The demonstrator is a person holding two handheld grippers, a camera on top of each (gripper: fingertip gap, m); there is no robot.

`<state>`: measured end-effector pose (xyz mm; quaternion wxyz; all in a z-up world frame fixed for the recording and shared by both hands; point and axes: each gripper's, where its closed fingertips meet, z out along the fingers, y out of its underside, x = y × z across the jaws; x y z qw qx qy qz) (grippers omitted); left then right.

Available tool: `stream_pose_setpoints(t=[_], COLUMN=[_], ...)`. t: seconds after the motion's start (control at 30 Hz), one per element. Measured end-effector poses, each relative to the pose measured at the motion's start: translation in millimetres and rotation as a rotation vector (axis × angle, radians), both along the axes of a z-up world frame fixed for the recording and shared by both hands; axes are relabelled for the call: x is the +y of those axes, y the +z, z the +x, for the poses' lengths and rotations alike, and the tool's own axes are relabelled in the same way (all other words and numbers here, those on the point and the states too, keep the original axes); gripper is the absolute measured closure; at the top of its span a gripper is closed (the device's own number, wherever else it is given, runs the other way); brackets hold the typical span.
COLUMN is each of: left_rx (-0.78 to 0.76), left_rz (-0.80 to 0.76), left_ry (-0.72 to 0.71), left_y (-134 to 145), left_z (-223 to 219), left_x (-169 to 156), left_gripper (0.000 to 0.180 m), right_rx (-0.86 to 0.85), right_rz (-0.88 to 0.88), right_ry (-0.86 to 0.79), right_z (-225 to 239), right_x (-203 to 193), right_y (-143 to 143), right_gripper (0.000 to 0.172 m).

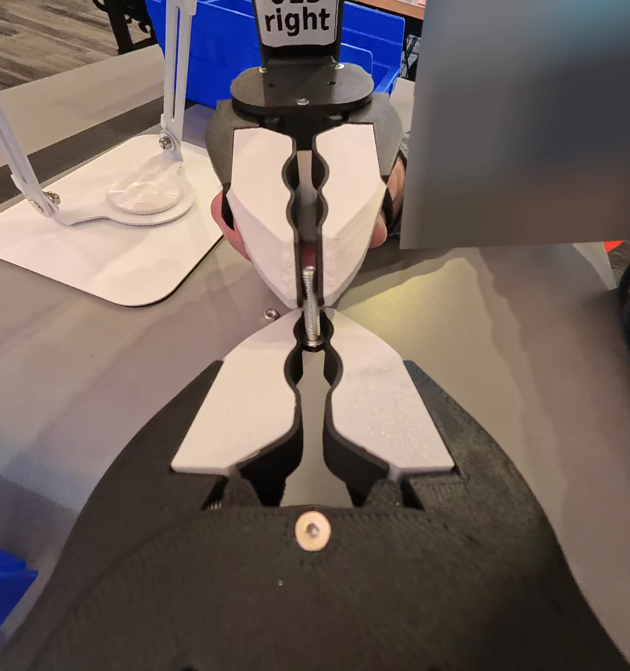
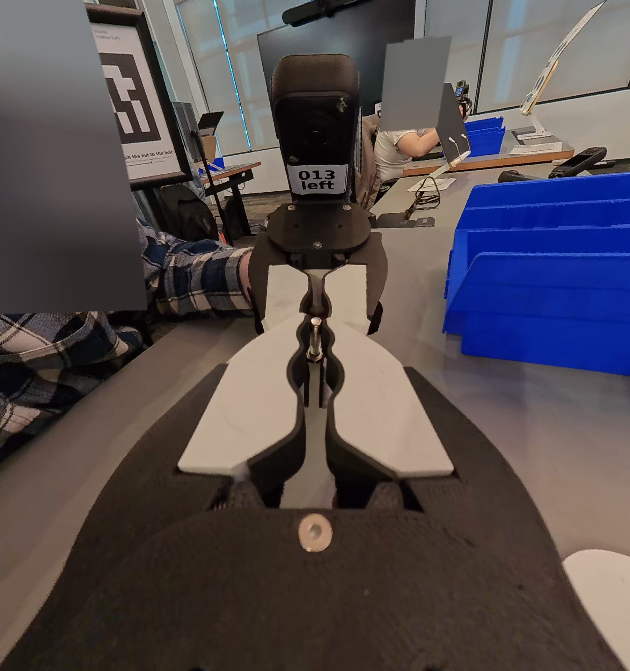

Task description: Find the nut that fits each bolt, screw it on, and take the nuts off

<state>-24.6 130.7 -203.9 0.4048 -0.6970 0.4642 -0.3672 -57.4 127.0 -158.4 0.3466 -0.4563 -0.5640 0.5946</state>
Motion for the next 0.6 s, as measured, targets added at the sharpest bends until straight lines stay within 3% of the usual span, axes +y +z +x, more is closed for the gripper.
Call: stream_pose_setpoints(t=[0.07, 0.13, 0.23, 0.4, 0.6], left_rx=[0.003, 0.014, 0.039, 0.195, 0.261], left_rz=[0.014, 0.017, 0.039, 0.097, 0.101], left_ry=[0.013, 0.031, 0.058, 0.100, 0.098], left_y=[1, 1, 1, -13, -21], left_z=[-1, -5, -15, -32, -34], left_x=[2, 4, 8, 14, 13], left_gripper=[0.175, 0.175, 0.175, 0.175, 0.175], right_rx=[0.002, -0.006, -0.061, -0.436, -0.658], right_rz=[-0.005, -0.004, 0.081, 0.398, 0.513], right_ry=[-0.006, -0.020, -0.053, -0.095, -0.012], right_z=[0, 2, 16, 43, 60], right_x=[1, 6, 21, 53, 50], right_y=[1, 4, 5, -46, -83], right_gripper=[0.162, 0.146, 0.147, 0.145, 0.147])
